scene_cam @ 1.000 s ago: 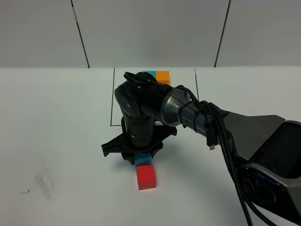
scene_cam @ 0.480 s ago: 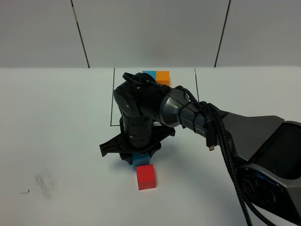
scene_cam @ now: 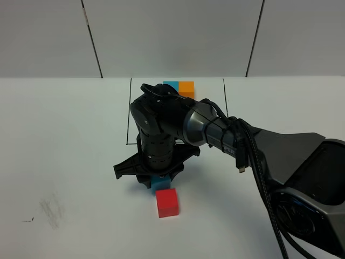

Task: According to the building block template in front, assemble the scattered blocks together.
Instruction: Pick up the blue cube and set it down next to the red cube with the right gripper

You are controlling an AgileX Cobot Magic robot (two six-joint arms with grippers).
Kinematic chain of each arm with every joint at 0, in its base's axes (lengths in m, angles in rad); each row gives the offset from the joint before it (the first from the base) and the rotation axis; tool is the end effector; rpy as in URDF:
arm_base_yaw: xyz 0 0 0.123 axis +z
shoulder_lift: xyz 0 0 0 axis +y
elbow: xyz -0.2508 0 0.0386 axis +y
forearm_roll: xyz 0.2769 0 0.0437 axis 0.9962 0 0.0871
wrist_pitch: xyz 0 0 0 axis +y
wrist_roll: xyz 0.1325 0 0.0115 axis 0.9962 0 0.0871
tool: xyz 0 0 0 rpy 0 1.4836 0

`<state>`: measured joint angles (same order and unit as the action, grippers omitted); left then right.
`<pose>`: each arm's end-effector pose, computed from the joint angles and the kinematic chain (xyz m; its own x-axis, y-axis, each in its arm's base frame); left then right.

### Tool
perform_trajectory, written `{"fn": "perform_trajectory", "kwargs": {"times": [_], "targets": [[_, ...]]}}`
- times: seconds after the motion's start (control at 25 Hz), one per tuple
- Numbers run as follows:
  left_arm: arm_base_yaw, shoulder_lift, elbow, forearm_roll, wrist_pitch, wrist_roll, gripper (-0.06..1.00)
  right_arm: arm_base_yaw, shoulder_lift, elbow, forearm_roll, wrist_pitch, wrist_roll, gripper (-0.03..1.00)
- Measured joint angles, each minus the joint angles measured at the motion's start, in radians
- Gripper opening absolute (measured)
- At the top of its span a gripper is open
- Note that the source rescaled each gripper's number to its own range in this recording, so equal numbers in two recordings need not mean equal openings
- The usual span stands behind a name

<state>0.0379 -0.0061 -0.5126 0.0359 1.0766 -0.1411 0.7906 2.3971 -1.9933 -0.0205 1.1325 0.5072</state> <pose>0.0860 0.0075 0.2750 -0.4413 -0.1405 -0.8863 -0.1216 0.9879 -0.0961 0.3524 0.3526 0.0639 -0.9522 -0.2826 -0.1155 -0.2890 0.9564 0.0419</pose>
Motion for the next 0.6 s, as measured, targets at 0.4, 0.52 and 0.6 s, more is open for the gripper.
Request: {"fn": "perform_trajectory", "kwargs": {"times": [0.4,0.52,0.6], "targets": [[0.000,0.000,0.000,0.000,0.000,0.000,1.00,-0.001,0.038,-0.001,0.011,0.006,0.000,0.20],[0.000,0.000,0.000,0.000,0.000,0.000,1.00,-0.005,0.038,-0.001,0.011,0.006,0.012,0.20],[0.000,0.000,0.000,0.000,0.000,0.000,1.00,-0.013,0.038,-0.001,0.014,0.010,0.015,0.20]]}}
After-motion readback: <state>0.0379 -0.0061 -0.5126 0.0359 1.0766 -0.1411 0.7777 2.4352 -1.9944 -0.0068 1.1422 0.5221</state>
